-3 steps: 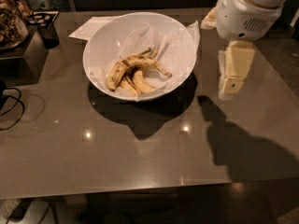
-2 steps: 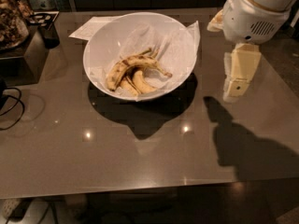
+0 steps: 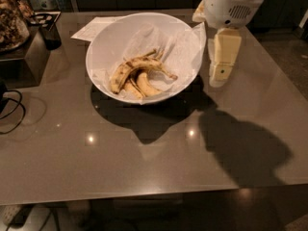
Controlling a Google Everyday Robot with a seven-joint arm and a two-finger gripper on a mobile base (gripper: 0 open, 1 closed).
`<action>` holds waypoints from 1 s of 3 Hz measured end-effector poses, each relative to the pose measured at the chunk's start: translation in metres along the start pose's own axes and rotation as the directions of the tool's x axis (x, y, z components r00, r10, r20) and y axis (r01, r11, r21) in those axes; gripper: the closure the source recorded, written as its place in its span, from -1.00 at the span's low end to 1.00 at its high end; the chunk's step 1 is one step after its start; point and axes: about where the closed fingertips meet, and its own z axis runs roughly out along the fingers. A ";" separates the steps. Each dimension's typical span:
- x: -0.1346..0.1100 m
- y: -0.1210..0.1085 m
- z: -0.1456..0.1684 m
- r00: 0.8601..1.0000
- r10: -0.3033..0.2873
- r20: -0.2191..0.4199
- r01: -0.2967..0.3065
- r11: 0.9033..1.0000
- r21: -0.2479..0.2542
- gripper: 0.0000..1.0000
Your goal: Pick banana from white bowl
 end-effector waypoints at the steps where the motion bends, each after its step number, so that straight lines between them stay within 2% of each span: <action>1: -0.025 -0.022 0.003 0.998 -0.053 0.012 0.054 0.999 0.000 -1.00; 2: -0.049 -0.037 0.009 0.995 -0.098 0.030 0.098 0.995 -0.008 -0.71; 3: -0.072 -0.048 0.018 0.989 -0.145 0.039 0.146 0.989 -0.021 -0.60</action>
Offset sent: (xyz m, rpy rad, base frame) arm 0.0336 0.0672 0.0038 -0.0281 0.0757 0.1626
